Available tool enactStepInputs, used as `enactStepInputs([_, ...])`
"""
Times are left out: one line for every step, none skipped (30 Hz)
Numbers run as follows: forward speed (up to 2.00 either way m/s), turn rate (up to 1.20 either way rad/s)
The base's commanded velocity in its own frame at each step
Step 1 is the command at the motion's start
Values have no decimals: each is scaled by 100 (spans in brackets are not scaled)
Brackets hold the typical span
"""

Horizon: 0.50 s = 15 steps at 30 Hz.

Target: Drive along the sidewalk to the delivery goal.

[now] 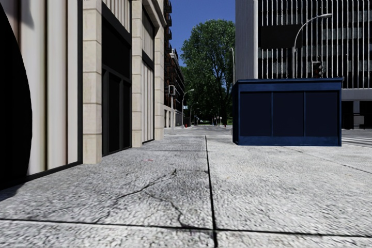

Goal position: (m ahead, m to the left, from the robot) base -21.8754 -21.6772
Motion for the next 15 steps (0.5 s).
enactStepInputs([100,0])
enactStepInputs([100,0])
enactStepInputs([100,0])
enactStepInputs([100,0])
enactStepInputs([100,0])
enactStepInputs([100,0])
enactStepInputs([100,0])
enactStepInputs([100,0])
enactStepInputs([100,0])
enactStepInputs([100,0])
enactStepInputs([100,0])
enactStepInputs([100,0])
enactStepInputs([100,0])
enactStepInputs([100,0])
enactStepInputs([100,0])
